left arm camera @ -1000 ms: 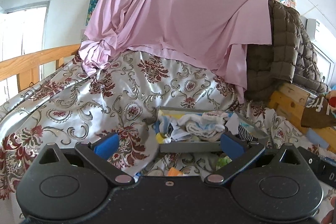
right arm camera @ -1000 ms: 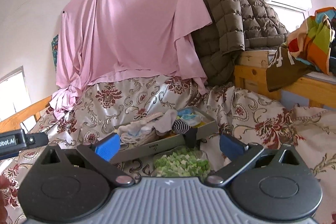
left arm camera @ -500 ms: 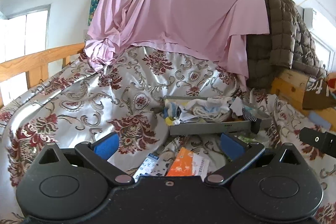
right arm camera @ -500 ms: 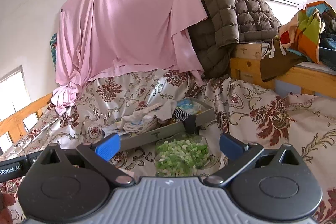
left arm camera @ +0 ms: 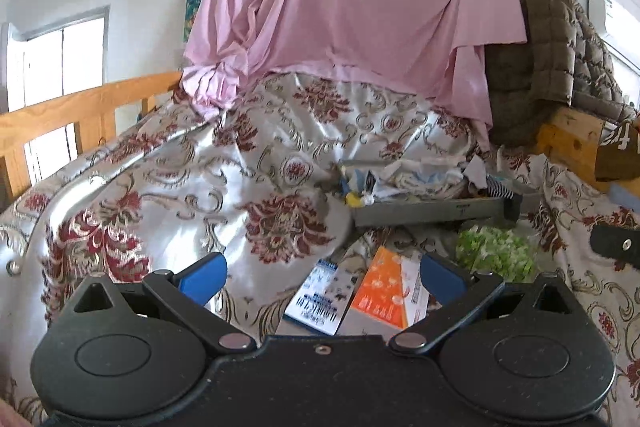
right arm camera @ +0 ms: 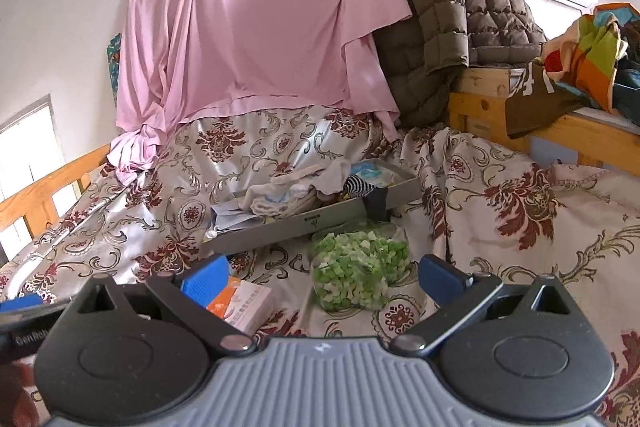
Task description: Organize soft objects
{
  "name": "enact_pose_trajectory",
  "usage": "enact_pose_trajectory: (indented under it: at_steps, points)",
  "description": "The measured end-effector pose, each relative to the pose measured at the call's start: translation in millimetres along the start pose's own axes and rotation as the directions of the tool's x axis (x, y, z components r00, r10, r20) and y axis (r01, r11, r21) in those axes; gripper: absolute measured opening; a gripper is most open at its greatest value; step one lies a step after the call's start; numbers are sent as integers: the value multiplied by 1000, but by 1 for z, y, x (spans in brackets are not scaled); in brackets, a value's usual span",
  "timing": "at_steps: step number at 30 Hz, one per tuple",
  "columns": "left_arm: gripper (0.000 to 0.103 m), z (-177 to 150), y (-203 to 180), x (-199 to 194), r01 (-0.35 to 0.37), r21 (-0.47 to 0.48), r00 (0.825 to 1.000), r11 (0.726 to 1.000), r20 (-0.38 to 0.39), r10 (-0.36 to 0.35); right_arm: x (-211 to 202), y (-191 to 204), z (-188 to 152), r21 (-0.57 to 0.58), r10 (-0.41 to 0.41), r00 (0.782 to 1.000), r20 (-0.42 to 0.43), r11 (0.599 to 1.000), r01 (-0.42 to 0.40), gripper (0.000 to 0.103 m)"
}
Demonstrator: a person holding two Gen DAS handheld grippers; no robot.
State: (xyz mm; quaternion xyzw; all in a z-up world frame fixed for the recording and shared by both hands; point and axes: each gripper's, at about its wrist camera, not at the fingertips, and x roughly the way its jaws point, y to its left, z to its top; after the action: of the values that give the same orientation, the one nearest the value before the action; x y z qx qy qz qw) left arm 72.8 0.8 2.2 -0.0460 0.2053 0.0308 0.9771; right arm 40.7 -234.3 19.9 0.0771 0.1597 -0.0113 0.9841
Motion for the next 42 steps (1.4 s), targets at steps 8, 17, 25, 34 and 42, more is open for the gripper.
enact_pose_trajectory:
  at_steps: [8, 17, 25, 34, 42]
  points:
    - [102, -2, 8, -5, -30, -16, 1000, 999, -3, 30, -1, 5, -3, -31, -27, 999, -26, 999, 27, 103]
    - [102, -5, 12, -5, -85, 1, 996, 996, -13, 85, 8, 14, -9, -84, -38, 996, -85, 996, 31, 103]
    - [102, -8, 10, -4, -109, 32, 994, 994, -19, 110, 17, 22, -18, -98, -33, 986, -161, 995, 17, 103]
    - [102, -14, 8, 0, -147, 63, 988, 987, -43, 150, 32, 38, -30, -188, -111, 968, -224, 980, 69, 103]
    - [102, -15, 7, 0, -152, 69, 987, 986, -44, 155, 31, 36, -29, -186, -106, 968, -225, 980, 64, 103]
